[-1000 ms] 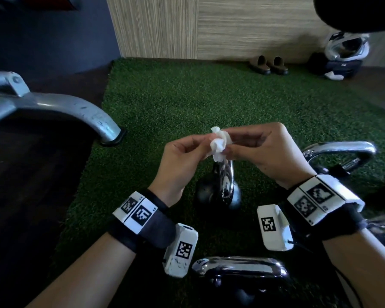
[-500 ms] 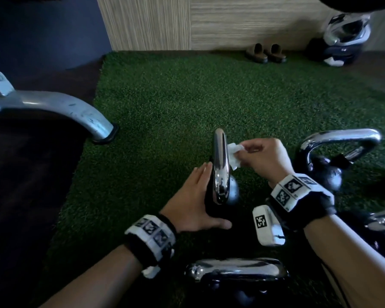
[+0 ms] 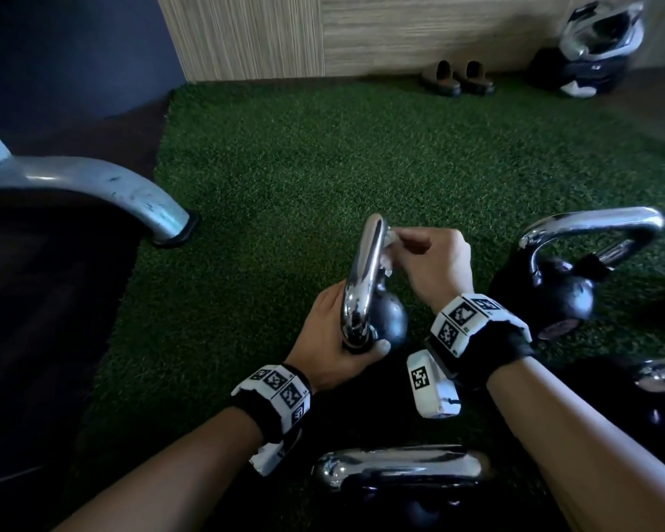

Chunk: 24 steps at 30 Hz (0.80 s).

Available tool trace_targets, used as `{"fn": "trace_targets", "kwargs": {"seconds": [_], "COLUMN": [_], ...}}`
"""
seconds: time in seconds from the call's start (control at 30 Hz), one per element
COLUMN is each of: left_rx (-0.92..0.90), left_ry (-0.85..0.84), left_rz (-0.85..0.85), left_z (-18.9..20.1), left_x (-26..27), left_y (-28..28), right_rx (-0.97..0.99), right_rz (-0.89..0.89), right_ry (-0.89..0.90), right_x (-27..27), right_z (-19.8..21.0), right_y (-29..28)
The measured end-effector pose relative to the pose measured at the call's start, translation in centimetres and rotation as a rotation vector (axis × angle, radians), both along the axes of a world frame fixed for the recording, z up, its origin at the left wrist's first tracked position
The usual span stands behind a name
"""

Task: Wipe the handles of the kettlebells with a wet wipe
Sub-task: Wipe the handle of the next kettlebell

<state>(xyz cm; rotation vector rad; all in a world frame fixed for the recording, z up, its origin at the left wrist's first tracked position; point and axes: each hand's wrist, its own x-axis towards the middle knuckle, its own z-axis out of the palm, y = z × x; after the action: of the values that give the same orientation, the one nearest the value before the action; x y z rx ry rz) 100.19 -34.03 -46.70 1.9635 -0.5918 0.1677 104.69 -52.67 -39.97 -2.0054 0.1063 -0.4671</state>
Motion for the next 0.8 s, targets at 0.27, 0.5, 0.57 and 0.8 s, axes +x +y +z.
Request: {"fn": "trace_targets", "kwargs": {"seconds": [0.27,0.5,0.57,0.8], "left_rx": [0.124,0.237,0.267,0.164], "left_ry": [0.229,0.198,0.186,0.380], "left_rz": [0.002,-0.107,-0.126,-0.142], "left_z": [-1.2,0.9,1.4,1.9], "left_x": [2.2,3.2,3.7,5.1], "left_y": [1.6,1.9,1.7,1.4], "right_rx": [-0.136,-0.251,-0.293,-0.431], "right_rz": [-0.013,-0.008,0.004,0.229], "right_ry": [-0.059,-0.183,-0.253,-0.347], "right_x": [0.7,1.8,1.9,1.1], "right_z": [0.9,1.7,2.2,3.7], "right_y": [-0.2,0.1,0.3,1.1]}}
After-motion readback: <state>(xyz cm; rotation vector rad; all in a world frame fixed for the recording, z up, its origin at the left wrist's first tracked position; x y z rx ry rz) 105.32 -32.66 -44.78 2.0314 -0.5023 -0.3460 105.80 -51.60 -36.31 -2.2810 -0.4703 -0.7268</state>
